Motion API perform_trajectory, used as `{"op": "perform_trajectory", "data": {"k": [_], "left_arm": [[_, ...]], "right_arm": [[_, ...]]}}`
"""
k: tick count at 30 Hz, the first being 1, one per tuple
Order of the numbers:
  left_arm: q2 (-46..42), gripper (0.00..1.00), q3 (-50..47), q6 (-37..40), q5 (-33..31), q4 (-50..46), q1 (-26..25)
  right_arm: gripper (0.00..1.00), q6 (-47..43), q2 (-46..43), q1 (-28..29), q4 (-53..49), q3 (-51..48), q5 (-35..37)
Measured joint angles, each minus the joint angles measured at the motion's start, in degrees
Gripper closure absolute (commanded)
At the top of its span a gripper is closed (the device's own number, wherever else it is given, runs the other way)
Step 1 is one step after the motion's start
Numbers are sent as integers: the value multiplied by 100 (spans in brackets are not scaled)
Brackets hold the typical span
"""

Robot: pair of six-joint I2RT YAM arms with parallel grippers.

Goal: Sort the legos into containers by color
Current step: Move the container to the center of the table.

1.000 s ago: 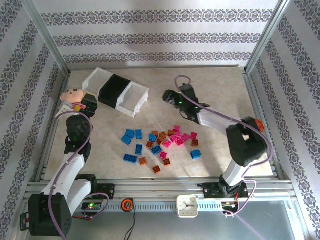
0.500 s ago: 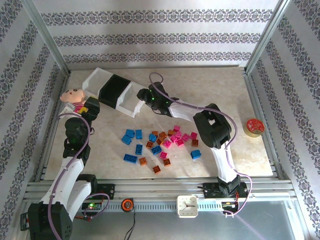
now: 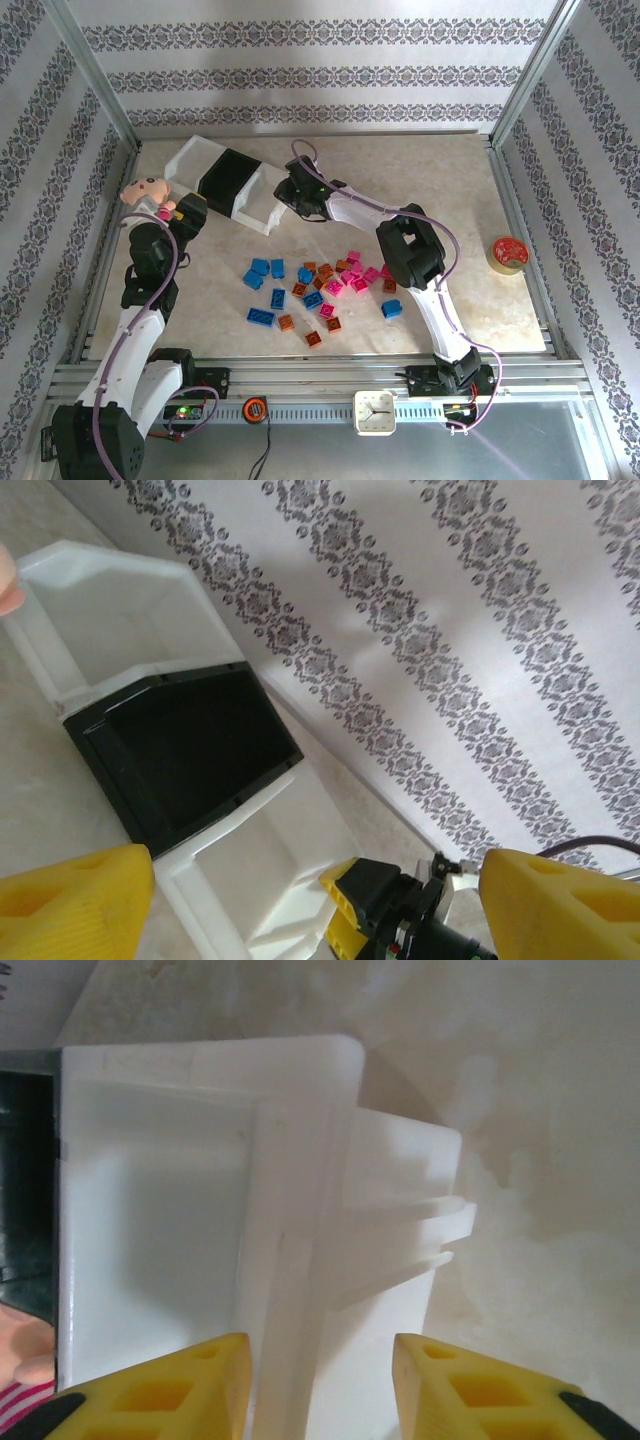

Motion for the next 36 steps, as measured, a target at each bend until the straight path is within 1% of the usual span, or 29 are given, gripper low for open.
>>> {"op": "perform_trajectory", "data": {"k": [8, 11, 13, 16, 22, 30, 34, 36], "left_arm": [[140, 16, 151, 98, 216, -308, 0], [144, 16, 210, 127, 267, -387, 0], [144, 16, 245, 144, 313, -437, 0], [144, 16, 286, 151, 389, -507, 0], [144, 16, 358, 164, 577, -743, 0], [155, 16, 601, 186, 966, -1019, 0], [208, 16, 616, 186, 1126, -1027, 0], [254, 16, 616, 184, 1172, -1032, -2]], "right_arm": [[87, -389, -26, -85, -289, 157, 72], [92, -557, -87, -229, -437, 157, 68], [94, -782, -166, -358, -579, 105, 59], [100, -1104, -341, -577, -796, -42, 24], [100, -1912, -713, -1248, -1287, -195, -238], [100, -3351, -1220, -2404, -1950, -411, -1296], [100, -3978, -1453, -2881, -2133, -852, -1755], [100, -4221, -1545, -3005, -2155, -1097, -1906]]}}
